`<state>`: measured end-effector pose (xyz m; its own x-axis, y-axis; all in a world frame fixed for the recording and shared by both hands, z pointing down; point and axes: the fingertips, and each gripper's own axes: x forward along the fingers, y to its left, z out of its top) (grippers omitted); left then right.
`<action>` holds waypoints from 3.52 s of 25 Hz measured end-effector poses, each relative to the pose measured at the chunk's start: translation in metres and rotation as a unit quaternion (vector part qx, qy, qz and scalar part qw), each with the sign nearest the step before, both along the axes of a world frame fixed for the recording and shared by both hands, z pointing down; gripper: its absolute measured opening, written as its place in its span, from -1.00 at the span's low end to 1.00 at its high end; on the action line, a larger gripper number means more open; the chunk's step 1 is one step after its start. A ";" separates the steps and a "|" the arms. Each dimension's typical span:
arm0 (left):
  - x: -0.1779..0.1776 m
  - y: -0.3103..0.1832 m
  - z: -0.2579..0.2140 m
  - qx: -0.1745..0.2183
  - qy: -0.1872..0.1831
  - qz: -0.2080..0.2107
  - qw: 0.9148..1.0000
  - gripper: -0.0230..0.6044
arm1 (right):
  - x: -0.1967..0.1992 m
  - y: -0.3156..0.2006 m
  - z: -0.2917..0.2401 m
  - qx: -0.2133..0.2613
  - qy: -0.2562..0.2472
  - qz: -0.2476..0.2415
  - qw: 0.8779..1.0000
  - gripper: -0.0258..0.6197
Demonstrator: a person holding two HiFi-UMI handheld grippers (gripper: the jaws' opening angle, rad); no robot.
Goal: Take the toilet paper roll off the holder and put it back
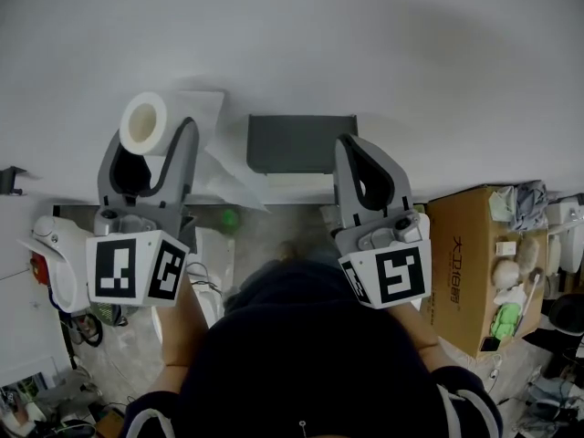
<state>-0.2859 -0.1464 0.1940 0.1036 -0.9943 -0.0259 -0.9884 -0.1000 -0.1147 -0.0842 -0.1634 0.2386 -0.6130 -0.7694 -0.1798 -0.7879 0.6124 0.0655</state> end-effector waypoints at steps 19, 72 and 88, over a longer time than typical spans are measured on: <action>0.020 0.001 0.002 0.000 -0.017 -0.050 0.999 0.01 | 0.023 -0.014 -0.002 0.017 -0.025 -0.046 0.998 -0.87; 0.085 -0.016 -0.002 0.010 -0.038 -0.006 0.999 0.00 | 0.060 -0.014 -0.002 0.019 -0.054 -0.031 0.998 -0.87; 0.101 -0.017 -0.001 0.009 -0.045 0.014 0.999 0.00 | 0.065 -0.008 -0.004 0.018 -0.054 -0.027 0.998 -0.87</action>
